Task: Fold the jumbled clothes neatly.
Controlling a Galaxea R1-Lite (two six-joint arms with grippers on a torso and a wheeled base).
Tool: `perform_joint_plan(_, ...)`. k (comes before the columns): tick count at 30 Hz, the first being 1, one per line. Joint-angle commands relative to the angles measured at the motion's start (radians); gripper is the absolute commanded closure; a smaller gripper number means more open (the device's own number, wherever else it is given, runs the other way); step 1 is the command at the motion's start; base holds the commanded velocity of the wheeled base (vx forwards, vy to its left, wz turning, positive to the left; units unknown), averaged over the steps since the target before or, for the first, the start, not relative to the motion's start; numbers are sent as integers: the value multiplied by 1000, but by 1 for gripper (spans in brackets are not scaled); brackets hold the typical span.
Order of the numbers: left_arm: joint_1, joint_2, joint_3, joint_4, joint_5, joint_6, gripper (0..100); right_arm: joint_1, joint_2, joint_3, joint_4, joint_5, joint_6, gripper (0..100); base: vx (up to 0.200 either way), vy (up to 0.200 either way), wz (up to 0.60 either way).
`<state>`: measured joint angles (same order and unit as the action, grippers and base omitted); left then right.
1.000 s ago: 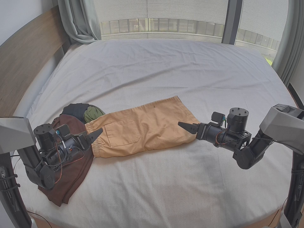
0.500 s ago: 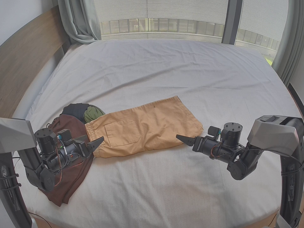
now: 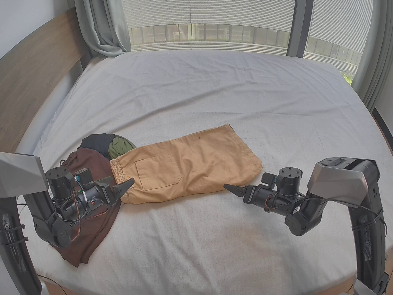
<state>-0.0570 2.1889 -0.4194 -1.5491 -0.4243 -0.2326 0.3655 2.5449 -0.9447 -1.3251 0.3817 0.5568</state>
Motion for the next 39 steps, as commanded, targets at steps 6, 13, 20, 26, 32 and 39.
perform_joint_plan(6,2,9,-1,0,-1,-1,0,9,83,-115,70,-10,0,0,0,0,0)
perform_joint_plan(13,8,11,-2,0,-1,-1,0,24,113,-178,86,-26,0,0,0,0,0)
perform_joint_plan(20,8,6,1,0,-1,1,0,36,126,-263,153,-53,0,0,0,0,0)
perform_joint_plan(26,9,12,1,0,-1,1,0,50,150,-358,195,-81,32,0,0,0,0)
perform_joint_plan(32,8,12,2,0,-1,1,0,52,179,-410,193,-90,69,0,0,0,0)
perform_joint_plan(39,8,12,2,0,-1,-1,0,92,202,-453,195,-116,98,0,0,0,0)
